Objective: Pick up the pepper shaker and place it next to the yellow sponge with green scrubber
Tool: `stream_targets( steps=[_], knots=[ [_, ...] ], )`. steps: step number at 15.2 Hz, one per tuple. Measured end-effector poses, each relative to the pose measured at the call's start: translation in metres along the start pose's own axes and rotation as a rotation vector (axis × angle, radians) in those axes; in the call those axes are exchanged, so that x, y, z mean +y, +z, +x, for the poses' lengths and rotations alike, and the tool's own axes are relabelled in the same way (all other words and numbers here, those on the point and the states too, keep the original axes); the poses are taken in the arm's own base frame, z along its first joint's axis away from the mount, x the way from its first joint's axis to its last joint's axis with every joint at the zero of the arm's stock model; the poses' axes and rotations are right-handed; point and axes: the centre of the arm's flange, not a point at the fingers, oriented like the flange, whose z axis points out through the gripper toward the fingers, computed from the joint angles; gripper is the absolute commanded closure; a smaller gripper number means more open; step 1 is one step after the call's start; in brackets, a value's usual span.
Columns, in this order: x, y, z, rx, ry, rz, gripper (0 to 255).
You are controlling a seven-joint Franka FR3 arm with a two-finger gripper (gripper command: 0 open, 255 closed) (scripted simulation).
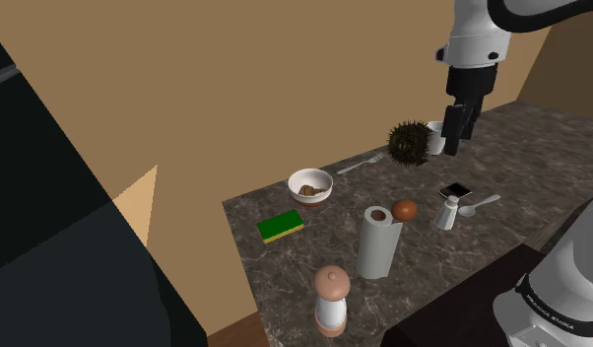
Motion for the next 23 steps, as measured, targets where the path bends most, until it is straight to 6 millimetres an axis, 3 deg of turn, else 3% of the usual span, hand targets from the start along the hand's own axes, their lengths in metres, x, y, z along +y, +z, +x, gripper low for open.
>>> stream_targets(
  steps=[2, 5, 18, 23],
  knots=[
    [0.003, 0.005, 0.001, 0.0, -0.002, -0.004, 0],
    [0.017, 0.035, 0.002, 0.0, -0.011, -0.022, 0],
    [0.09, 0.181, 0.012, 0.001, -0.058, -0.12, 0],
    [0.096, 0.211, 0.014, 0.003, -0.062, -0.127, 0]
  ],
)
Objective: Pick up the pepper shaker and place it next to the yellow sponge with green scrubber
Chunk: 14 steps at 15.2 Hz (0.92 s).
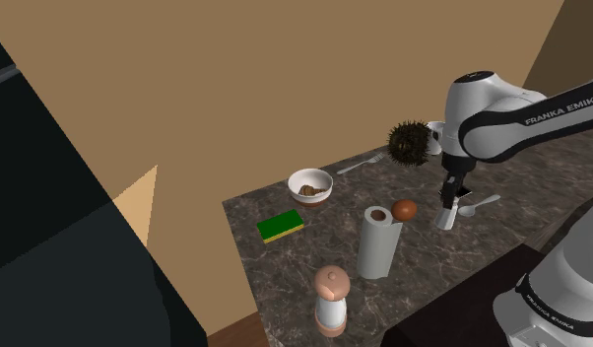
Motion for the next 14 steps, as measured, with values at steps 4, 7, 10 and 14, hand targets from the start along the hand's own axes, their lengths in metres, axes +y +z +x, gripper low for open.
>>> stream_targets(
  steps=[4, 7, 10, 14],
  knots=[
    [0.0, 0.017, 0.0, 0.0, 0.0, 0.0, 0],
    [0.001, 0.019, 0.0, 0.001, 0.0, 0.0, 0],
    [0.001, 0.019, 0.0, 0.001, 0.0, 0.0, 255],
    [0.001, 0.019, 0.0, 0.002, 0.0, -0.001, 255]
  ],
)
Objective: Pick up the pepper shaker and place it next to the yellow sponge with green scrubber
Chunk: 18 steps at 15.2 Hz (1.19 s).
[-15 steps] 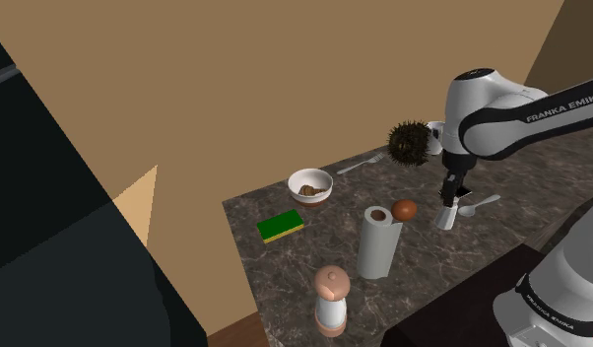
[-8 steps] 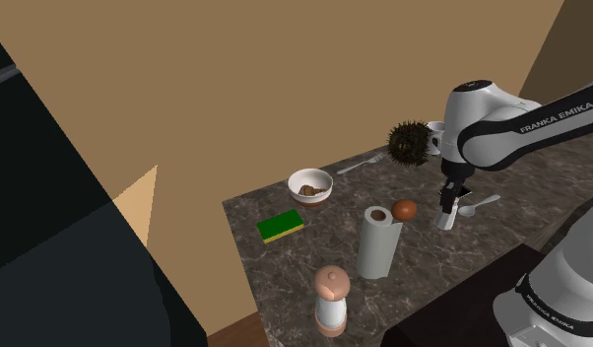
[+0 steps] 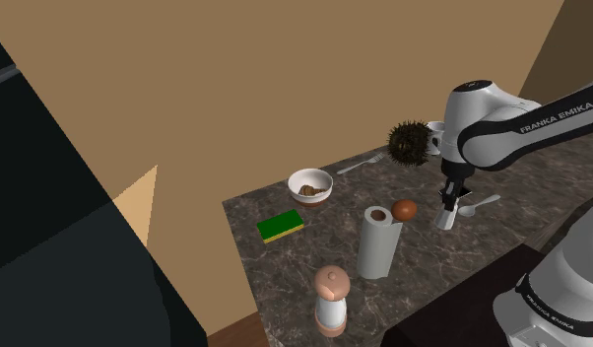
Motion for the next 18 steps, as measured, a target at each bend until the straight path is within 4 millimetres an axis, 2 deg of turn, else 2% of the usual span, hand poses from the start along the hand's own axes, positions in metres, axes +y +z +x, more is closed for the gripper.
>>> stream_targets(
  steps=[6, 8, 18],
  knots=[
    [0.0, 0.0, 0.0, 0.0, 0.0, 0.0, 255],
    [0.0, -0.006, -0.001, 0.0, 0.0, 0.0, 255],
    [0.005, -0.056, -0.01, 0.0, 0.0, 0.0, 255]
  ],
)
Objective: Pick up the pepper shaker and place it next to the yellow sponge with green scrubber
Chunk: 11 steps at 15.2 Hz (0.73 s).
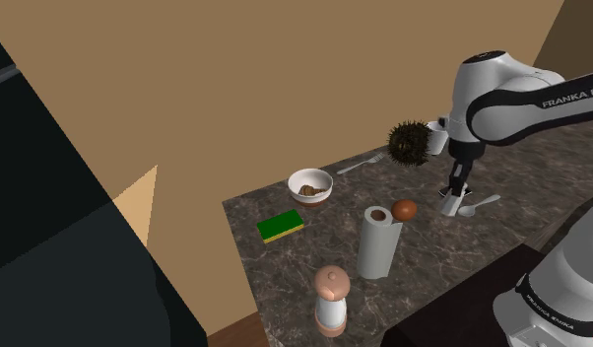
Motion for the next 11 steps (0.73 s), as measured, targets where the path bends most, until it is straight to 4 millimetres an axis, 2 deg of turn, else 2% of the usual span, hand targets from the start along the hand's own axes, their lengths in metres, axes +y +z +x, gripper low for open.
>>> stream_targets(
  steps=[11],
  knots=[
    [0.004, -0.058, -0.008, 0.0, 0.0, 0.0, 255]
  ],
)
